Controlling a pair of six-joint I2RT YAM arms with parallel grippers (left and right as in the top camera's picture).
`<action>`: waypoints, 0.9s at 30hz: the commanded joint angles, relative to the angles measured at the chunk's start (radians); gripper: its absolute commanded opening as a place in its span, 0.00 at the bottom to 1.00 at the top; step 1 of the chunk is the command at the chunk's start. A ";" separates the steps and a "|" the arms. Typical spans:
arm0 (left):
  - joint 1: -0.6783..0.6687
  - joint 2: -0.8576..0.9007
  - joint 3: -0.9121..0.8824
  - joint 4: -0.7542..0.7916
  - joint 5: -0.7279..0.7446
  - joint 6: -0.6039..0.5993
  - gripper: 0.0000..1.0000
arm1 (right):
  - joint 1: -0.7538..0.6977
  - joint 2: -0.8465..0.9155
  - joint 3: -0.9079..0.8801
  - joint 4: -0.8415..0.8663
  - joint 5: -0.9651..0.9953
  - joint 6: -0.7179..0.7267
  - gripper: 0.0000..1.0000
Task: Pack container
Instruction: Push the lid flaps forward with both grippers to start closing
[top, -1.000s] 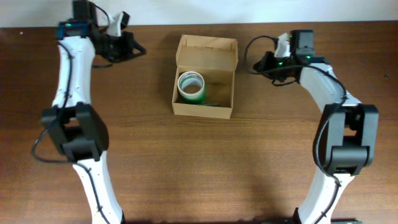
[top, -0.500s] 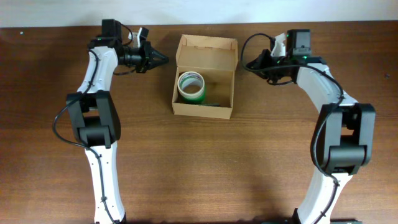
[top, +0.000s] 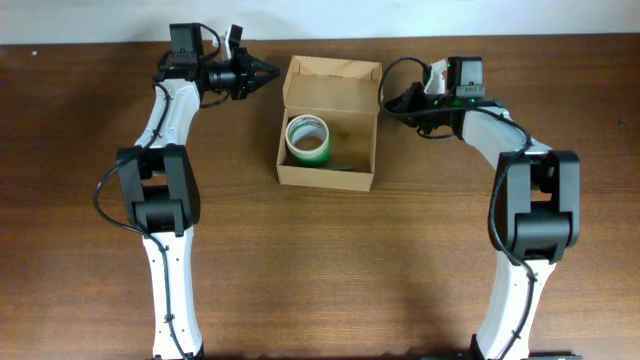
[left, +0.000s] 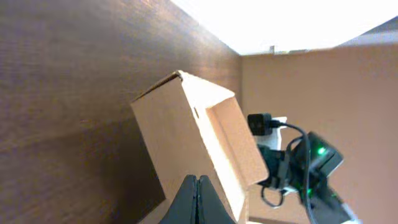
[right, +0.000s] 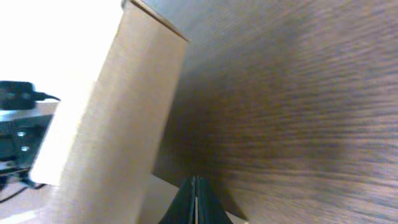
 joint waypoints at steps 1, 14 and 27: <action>0.000 0.053 0.008 0.014 0.022 -0.099 0.02 | 0.002 0.019 0.006 0.024 -0.038 0.058 0.04; -0.039 0.105 0.008 0.024 0.003 -0.137 0.01 | 0.023 0.028 0.006 0.027 -0.038 0.062 0.04; -0.037 0.105 0.008 0.122 0.085 -0.137 0.01 | 0.047 0.028 0.006 0.234 -0.132 0.084 0.04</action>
